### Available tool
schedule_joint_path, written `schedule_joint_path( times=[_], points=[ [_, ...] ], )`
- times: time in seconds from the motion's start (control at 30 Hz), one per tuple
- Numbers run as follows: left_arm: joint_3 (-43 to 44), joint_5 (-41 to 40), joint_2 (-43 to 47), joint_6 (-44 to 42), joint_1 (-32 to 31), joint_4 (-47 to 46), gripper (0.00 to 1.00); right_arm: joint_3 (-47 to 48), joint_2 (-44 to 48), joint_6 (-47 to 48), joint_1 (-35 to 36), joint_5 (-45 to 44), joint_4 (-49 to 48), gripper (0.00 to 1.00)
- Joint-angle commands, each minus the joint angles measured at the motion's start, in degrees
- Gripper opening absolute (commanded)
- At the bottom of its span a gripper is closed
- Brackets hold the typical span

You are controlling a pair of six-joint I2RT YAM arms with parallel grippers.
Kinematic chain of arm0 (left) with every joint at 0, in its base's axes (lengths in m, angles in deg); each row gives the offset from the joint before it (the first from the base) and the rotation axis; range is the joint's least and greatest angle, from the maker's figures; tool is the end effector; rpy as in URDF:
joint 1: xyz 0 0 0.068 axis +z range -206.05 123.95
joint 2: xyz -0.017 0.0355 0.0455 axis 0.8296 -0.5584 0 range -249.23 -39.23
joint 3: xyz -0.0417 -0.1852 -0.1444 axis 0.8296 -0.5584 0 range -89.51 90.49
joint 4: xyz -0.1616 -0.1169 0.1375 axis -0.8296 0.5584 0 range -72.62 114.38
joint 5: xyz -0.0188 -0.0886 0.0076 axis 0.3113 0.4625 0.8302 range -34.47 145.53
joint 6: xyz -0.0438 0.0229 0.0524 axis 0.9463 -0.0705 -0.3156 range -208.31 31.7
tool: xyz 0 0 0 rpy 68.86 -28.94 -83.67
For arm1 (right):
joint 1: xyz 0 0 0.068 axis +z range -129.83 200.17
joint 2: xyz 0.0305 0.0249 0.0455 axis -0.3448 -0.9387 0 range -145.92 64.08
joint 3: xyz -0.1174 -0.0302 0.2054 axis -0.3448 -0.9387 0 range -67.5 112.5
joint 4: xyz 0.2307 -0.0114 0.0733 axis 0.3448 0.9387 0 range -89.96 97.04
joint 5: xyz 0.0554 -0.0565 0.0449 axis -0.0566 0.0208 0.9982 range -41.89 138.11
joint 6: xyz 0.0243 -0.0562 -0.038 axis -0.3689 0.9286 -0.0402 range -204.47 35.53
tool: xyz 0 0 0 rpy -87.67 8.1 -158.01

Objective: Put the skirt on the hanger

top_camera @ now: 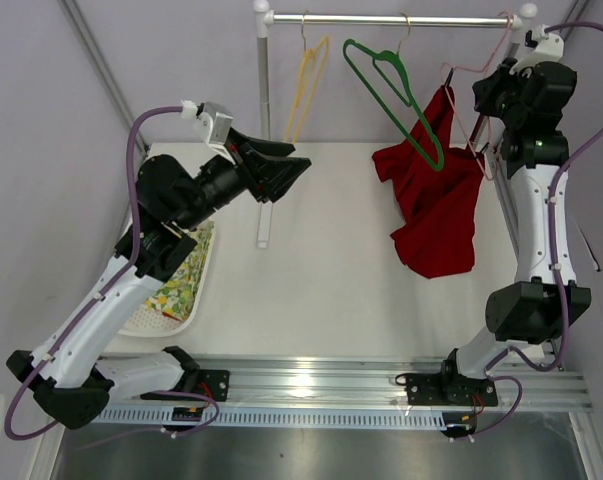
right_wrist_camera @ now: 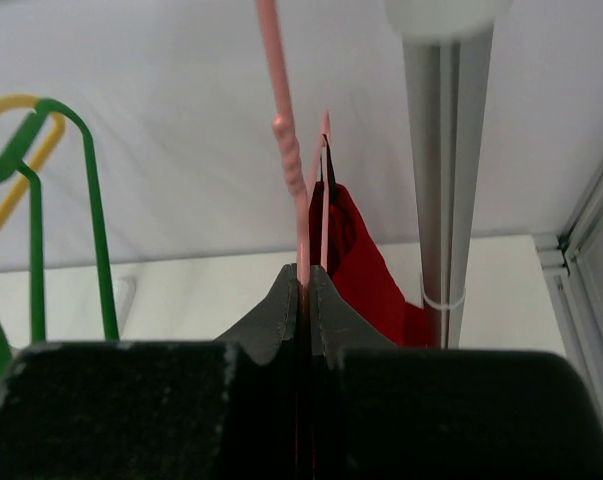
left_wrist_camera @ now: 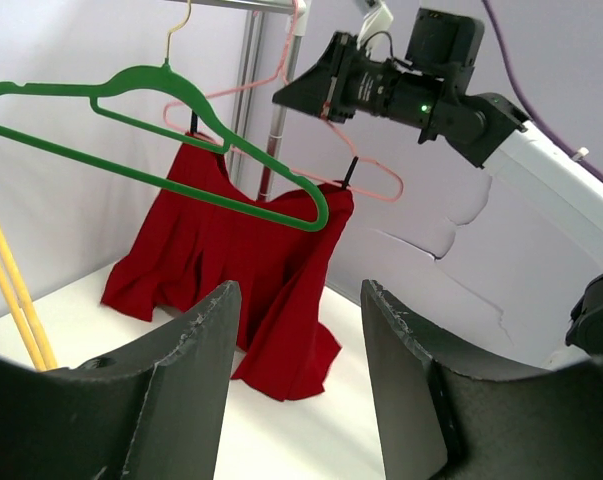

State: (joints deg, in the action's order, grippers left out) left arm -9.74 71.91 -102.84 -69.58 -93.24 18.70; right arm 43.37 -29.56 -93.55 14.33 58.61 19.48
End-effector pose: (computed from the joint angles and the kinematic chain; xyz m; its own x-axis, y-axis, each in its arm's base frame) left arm 0.1843 -0.1609 0.4718 -0.0627 -0.3391 -0.9386 0.8203 0.5182 -0.2420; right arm 0.3630 -0.0262 0.4601 -0.0509 0.1612 -0.9856 -0.0739 0.9836 0.1647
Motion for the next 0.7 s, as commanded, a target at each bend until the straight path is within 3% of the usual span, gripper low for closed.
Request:
schedule_joint_path(
  times=[0.0, 0.13, 0.2, 0.23, 0.3, 0.33, 0.4, 0.43, 0.53, 0.67],
  points=[
    [0.0, -1.0, 1.5, -1.6, 0.5, 0.3, 0.57, -1.4, 2.3, 0.3, -0.1, -0.7, -6.1, 0.00],
    [-0.7, -1.2, 1.9, -1.8, 0.5, 0.3, 0.57, -4.3, 4.1, 0.1, -0.2, -1.2, -7.1, 0.00],
    [-0.8, -1.2, 1.9, -1.9, 0.6, 0.4, 0.58, -4.2, 4.5, -0.2, -0.2, -1.9, -6.8, 0.09],
    [-0.7, -1.2, 2.0, -2.0, 0.5, 0.4, 0.58, -4.0, 5.0, -0.4, -0.2, -1.9, -6.8, 0.29],
    [-1.1, -1.4, 2.2, -2.2, 0.5, 0.3, 0.58, -3.8, 5.8, -0.7, -0.2, -2.2, -6.3, 0.49],
    [-1.0, -1.4, 2.4, -2.3, 0.5, 0.4, 0.59, -3.3, 6.4, -0.9, -0.2, -2.6, -6.1, 0.66],
    [-0.8, -1.5, 2.4, -2.5, 0.5, 0.8, 0.59, -2.0, 6.9, -1.5, -0.3, -3.6, -3.6, 0.78],
    [-0.8, -1.5, 2.5, -2.6, 0.5, 1.0, 0.59, -1.1, 7.2, -1.6, -0.3, -5.1, -2.1, 0.97],
    [-0.7, -2.0, 3.0, -3.2, 0.5, 2.3, 0.59, 0.6, 9.2, -3.0, -0.8, -8.9, 2.9, 0.99],
    [-2.4, -3.1, 4.5, -3.6, 0.5, 3.6, 0.59, -4.9, 18.1, -6.4, -1.4, -12.3, 7.2, 0.99]
  ],
)
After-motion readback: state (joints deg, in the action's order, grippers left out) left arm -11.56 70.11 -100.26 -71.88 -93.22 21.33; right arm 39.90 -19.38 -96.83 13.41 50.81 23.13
